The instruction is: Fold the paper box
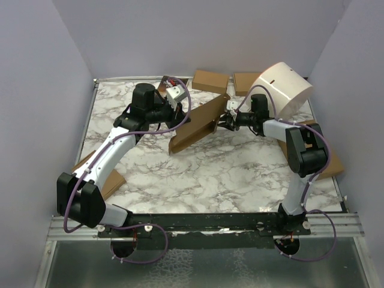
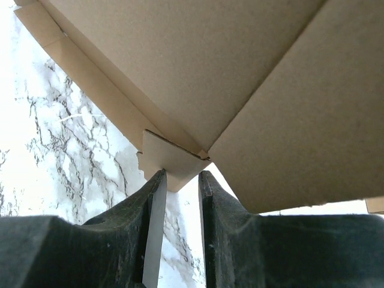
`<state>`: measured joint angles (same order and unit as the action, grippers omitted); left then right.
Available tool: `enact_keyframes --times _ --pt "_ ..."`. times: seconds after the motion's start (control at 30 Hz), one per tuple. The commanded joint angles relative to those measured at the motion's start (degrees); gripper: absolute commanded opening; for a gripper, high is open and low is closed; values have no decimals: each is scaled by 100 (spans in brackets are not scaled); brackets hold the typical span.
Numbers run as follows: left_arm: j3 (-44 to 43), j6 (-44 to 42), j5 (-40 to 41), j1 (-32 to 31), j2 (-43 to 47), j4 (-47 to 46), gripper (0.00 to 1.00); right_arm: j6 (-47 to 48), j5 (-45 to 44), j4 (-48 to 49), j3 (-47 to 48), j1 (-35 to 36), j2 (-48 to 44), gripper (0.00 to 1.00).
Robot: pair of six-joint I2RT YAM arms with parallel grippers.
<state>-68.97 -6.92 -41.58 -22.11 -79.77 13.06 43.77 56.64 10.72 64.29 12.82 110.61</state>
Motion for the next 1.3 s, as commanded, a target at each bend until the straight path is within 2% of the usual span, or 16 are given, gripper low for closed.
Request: enact_keyframes --times 0.0,0.4,0.57,0.73,1.27 --pt "-29 142 -346 25 -180 175 0 -371 49 212 176 159 151 28" --pt "-14 322 -655 169 -287 33 0 -769 -65 433 321 162 291 36" --pt "-26 349 -723 214 -320 39 0 -741 -13 411 424 168 372 32" --pt "-31 378 -737 262 -354 70 0 -635 221 304 548 168 448 22" --pt "30 524 -805 468 -382 -52 0 -835 383 230 772 212 592 15"
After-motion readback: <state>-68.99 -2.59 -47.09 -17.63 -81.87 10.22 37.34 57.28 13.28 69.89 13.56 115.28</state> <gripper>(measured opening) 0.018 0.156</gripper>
